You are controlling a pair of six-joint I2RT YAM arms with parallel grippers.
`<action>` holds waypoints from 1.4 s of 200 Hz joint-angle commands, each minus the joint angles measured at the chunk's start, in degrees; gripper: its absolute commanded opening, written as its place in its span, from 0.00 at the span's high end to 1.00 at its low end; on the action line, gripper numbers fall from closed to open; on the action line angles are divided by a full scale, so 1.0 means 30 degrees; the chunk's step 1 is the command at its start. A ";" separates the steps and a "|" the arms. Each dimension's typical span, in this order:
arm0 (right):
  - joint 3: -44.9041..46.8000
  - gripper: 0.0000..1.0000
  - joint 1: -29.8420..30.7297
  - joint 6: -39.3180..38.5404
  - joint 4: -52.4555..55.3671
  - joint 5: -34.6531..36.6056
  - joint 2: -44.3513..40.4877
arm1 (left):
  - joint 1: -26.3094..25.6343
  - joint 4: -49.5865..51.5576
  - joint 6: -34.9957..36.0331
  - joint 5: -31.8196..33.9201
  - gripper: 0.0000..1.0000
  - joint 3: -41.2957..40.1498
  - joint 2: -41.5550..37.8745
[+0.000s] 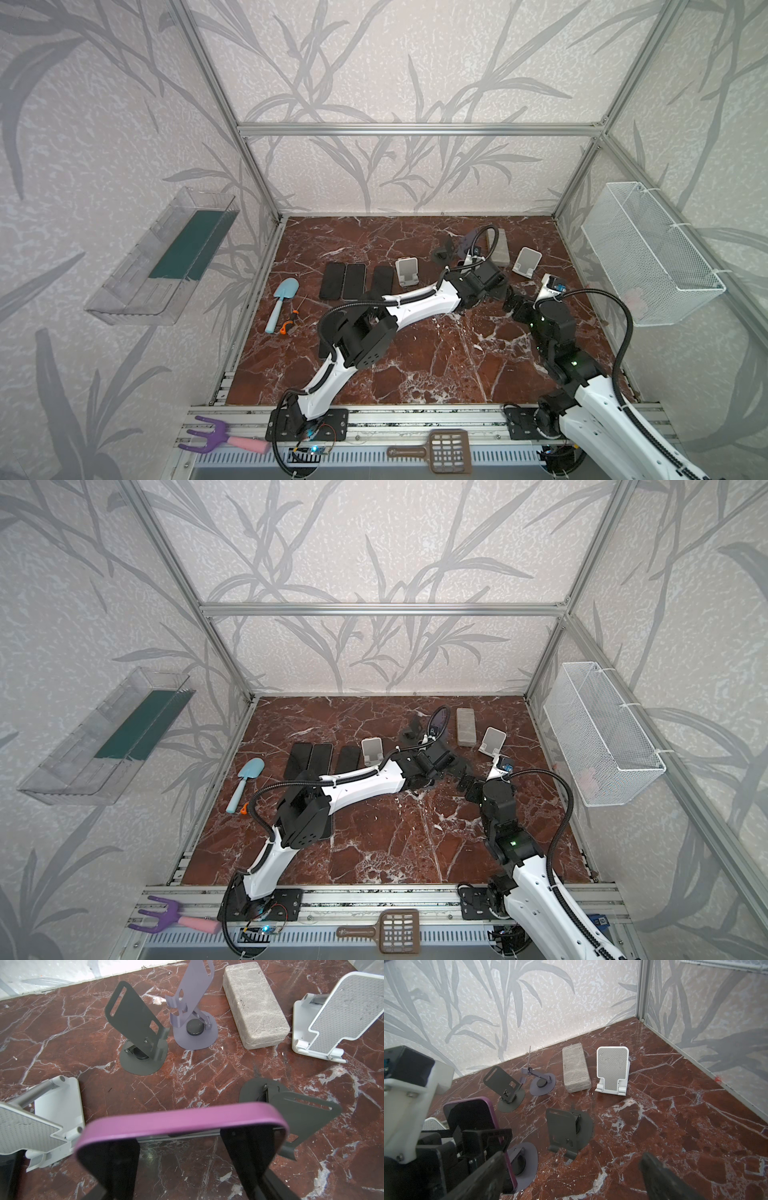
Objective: Remove the phone from the phone stand
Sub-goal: Remove the phone from the phone stand, then place the phone at the center of the table.
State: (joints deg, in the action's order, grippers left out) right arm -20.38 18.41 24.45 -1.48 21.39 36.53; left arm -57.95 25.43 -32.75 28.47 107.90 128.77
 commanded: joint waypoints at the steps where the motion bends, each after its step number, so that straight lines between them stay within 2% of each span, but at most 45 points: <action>1: 0.0230 0.01 -0.0081 0.0186 -0.0534 -0.0122 -0.0196 | 0.0086 0.0078 0.0399 0.0341 0.25 -0.0523 -0.0664; 67: 0.0392 0.01 -0.0088 0.0383 -0.0911 -0.0341 -0.0232 | 0.0012 -0.1274 0.0934 -0.0537 0.29 -0.1996 -0.2593; 116: 0.0790 0.01 -0.0074 0.0540 -0.1564 -0.0704 -0.0646 | 0.0026 -0.2145 0.1285 -0.1319 0.30 -0.2871 -0.4723; 152: 0.1080 0.01 -0.0099 0.0540 -0.1850 -0.0822 -0.1082 | 0.0012 -0.2642 0.1796 -0.1083 0.31 -0.4206 -0.6757; 204: 0.1198 0.01 -0.0103 0.0618 -0.1965 -0.1123 -0.1134 | 0.0288 -0.2664 0.1838 -0.0074 0.31 -0.8819 -1.1166; 249: 0.1194 0.01 -0.0118 0.0433 -0.2071 -0.1160 -0.1035 | 0.1469 -0.1128 -0.0467 -0.1255 0.32 -1.4047 -1.4432; 280: 0.1271 0.01 -0.0103 0.0590 -0.2477 -0.1411 -0.0457 | 0.1681 -0.0429 -0.1524 -0.2563 0.32 -1.6545 -1.5175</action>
State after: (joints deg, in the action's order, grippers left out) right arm -17.43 18.37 25.74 -6.31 17.91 34.06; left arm -52.75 22.00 -32.88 23.46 61.25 85.38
